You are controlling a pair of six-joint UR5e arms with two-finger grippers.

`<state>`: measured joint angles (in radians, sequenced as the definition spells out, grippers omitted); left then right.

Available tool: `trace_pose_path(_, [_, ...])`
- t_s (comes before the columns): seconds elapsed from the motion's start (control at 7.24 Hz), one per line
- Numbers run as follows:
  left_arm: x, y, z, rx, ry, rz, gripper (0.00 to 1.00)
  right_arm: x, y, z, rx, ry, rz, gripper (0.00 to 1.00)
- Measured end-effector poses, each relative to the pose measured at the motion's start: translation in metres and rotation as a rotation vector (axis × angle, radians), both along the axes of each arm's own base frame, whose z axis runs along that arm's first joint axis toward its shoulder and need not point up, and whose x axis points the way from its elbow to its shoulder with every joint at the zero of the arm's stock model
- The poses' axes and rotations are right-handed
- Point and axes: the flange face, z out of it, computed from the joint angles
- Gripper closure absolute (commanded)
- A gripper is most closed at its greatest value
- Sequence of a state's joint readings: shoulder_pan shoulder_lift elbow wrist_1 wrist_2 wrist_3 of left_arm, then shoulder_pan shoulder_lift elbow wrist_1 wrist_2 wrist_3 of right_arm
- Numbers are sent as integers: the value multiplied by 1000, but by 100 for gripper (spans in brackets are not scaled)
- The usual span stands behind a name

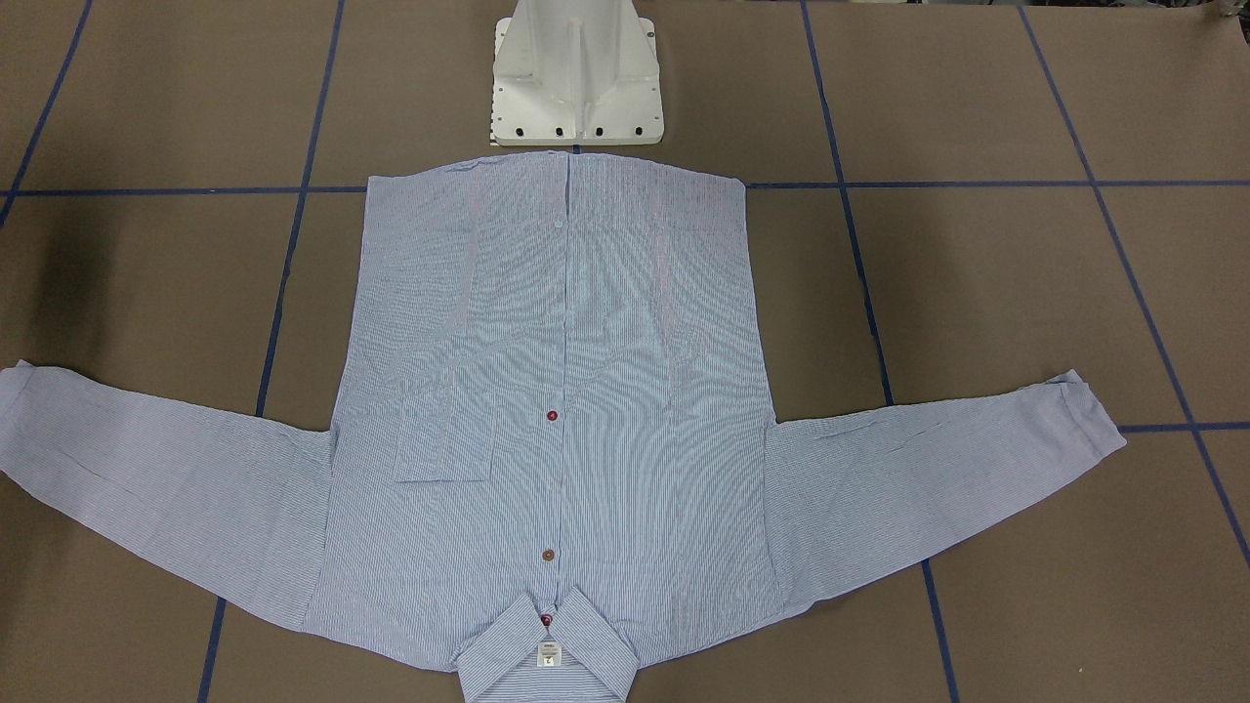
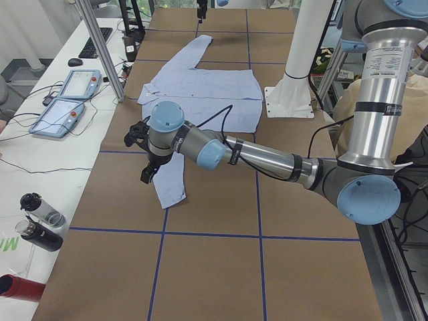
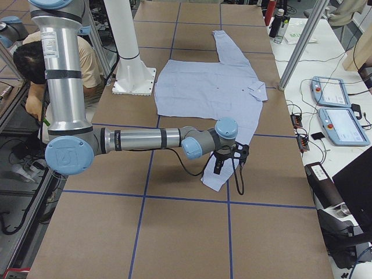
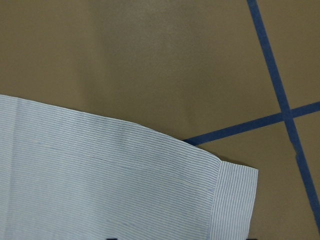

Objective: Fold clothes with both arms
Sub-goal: 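Move the right gripper toward the cuff of the sleeve nearest it, then grasp the sleeve cuff with the right gripper and lift it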

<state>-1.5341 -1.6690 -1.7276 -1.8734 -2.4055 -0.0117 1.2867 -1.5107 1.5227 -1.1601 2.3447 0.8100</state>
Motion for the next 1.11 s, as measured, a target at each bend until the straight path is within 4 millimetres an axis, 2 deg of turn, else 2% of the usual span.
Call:
trace_pose_path(0.41, [0,1,-5,21,2,-1,0,-12,10,33,-96,6,68,12])
trace_pose_path(0.69, [0,2,-8,29,0,-2,0,-12,36,55,-114,-23,112,13])
trace_pose_path(1.11, [0,1,-8,30,-4,-3,0,-31,62,93,-99,-70,120,16])
